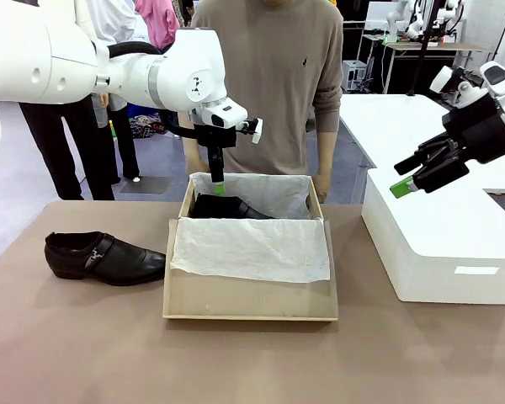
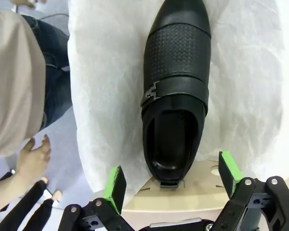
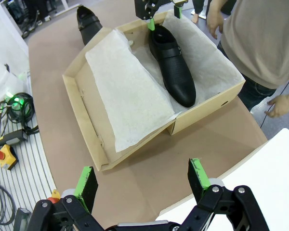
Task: Pack the shoes into the box.
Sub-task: Place the other shoe of the Shoes into the Shoes Box.
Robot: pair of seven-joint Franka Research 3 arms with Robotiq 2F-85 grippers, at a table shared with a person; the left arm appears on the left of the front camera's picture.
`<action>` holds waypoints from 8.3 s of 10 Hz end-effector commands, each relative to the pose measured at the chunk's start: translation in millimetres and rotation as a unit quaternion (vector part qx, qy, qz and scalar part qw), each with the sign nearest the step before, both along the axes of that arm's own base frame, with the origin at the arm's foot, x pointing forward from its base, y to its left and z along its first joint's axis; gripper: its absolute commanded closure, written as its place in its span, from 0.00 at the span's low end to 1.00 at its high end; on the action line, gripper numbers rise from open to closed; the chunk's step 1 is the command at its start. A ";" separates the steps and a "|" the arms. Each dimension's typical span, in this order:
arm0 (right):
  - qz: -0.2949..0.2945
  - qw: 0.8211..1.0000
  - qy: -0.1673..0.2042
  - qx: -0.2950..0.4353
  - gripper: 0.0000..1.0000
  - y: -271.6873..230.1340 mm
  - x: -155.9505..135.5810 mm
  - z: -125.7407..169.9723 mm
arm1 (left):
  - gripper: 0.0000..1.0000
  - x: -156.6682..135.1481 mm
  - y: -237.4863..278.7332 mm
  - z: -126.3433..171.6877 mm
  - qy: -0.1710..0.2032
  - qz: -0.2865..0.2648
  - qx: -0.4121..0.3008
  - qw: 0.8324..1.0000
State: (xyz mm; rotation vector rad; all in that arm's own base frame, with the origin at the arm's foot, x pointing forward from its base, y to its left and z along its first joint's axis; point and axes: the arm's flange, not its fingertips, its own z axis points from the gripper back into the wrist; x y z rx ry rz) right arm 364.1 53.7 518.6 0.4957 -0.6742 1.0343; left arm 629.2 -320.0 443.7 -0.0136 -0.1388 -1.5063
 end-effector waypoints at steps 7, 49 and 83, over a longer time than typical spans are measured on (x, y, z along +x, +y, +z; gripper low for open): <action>0.010 1.000 -0.012 0.016 0.00 0.9 3.4 -1.8 | 0.00 -14.1 15.2 31.7 -0.027 -0.001 -0.003 1.000; 0.010 1.000 -0.012 0.016 0.00 0.9 3.4 -1.8 | 0.00 -150.6 294.5 38.8 -0.038 -0.021 0.004 0.999; 0.010 1.000 -0.012 0.016 0.00 0.9 3.4 -1.8 | 0.00 -106.5 314.0 -95.9 0.056 -0.020 0.028 0.998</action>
